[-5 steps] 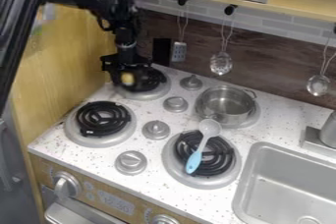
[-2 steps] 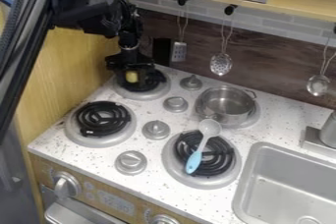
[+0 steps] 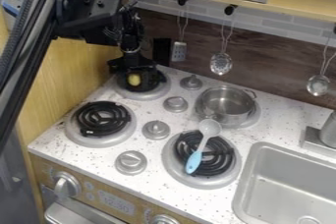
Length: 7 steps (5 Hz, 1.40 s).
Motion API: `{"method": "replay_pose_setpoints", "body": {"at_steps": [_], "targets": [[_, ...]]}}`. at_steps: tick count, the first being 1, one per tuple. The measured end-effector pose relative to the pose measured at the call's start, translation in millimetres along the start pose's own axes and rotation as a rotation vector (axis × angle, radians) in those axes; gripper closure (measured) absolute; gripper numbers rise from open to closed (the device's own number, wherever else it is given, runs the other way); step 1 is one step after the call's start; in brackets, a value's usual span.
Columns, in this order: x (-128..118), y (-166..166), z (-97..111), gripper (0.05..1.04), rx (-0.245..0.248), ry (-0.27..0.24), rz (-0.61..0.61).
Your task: Move the yellow object to the upper left burner
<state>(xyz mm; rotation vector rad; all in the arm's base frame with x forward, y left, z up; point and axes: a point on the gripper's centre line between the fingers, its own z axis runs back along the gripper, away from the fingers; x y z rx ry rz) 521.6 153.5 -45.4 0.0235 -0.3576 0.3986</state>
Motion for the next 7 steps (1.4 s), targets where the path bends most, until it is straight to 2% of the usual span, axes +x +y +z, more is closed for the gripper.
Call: {"method": "replay_pose_setpoints", "body": {"at_steps": [1, 2, 3, 4, 5, 6, 7], "targets": [[-6.0, -2.3, -5.6, 0.1, -0.009, 0.006, 0.002], [-15.2, -6.6, -3.3, 0.07, -0.01, 0.011, 0.004], [-24.3, -10.0, 16.1, 0.081, -0.013, -0.003, 0.003], [-36.5, -8.2, 44.3, 0.085, -0.012, -0.003, -0.002], [-69.1, -2.8, 60.6, 0.085, 0.002, 0.062, 0.003], [-98.3, -1.4, 74.8, 0.085, -0.004, 0.143, -0.002], [-110.2, -3.6, 75.7, 0.085, -0.019, 0.193, -0.018]]}}
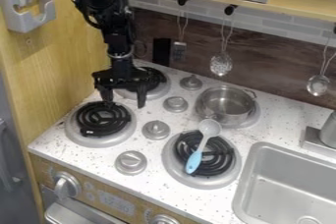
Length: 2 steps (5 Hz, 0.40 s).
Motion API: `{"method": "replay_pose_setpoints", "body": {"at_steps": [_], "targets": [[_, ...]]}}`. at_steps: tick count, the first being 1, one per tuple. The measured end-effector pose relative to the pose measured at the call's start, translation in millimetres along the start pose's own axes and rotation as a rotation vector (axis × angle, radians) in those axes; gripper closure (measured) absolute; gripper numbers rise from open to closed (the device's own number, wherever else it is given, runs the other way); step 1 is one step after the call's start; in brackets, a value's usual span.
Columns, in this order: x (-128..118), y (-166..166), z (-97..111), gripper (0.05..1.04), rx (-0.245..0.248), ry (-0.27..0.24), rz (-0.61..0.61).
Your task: Move the yellow object to the upper left burner
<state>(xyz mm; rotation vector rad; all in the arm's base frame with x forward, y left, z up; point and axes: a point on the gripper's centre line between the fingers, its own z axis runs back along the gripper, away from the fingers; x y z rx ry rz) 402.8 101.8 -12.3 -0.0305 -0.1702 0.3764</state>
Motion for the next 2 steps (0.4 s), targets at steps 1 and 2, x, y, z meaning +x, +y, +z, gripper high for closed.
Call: {"method": "replay_pose_setpoints", "body": {"at_steps": [1, 2], "targets": [[-5.4, -11.7, 1.3, 0.085, -0.033, 0.033, -0.076], [3.2, -20.1, 10.6, 0.085, -0.059, 0.031, -0.201]]}}
